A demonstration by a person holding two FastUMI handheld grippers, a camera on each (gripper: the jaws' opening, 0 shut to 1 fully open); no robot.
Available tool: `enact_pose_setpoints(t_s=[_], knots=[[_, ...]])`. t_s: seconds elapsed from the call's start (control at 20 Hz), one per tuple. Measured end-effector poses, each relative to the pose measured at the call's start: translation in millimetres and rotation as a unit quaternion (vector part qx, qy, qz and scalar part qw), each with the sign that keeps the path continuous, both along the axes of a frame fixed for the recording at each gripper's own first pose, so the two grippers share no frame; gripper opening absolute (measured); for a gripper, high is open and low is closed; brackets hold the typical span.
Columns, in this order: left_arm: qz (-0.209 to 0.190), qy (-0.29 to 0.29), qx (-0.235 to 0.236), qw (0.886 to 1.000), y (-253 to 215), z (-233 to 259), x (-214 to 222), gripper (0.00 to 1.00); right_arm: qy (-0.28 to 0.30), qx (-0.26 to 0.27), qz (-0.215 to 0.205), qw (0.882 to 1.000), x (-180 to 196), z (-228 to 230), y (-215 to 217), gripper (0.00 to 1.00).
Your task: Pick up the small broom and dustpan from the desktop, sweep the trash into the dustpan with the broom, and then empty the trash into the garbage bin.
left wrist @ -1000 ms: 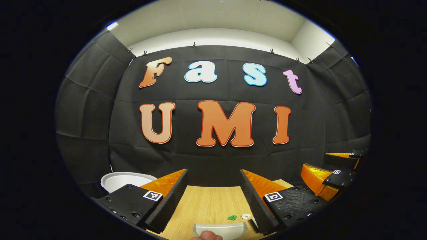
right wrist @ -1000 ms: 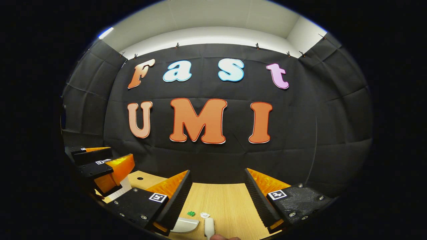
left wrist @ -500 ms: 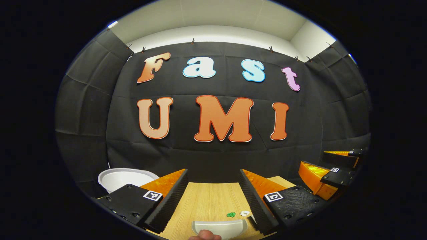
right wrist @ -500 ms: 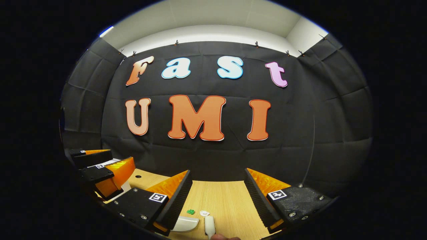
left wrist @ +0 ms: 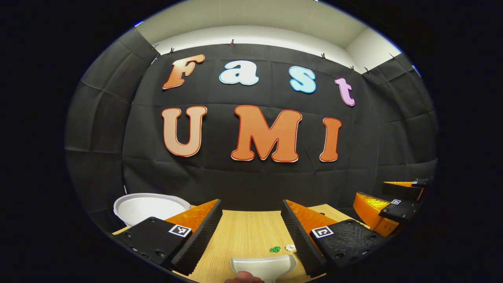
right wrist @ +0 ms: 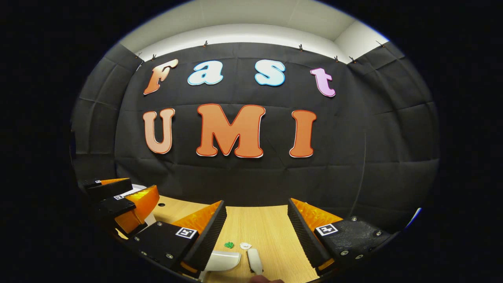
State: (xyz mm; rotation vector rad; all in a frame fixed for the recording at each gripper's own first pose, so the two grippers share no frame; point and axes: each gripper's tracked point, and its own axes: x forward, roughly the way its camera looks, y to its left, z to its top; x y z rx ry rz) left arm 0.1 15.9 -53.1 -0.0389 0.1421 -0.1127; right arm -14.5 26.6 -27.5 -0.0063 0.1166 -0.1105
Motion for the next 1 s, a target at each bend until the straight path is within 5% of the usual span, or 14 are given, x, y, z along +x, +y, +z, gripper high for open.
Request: enact_pose_setpoints(t_s=[1.0], knots=[[0.021, 0.023, 0.012, 0.999, -23, -14, 44, 0.95, 0.049, 0.004, 0.051, 0.997, 45, -33, -9, 0.94]])
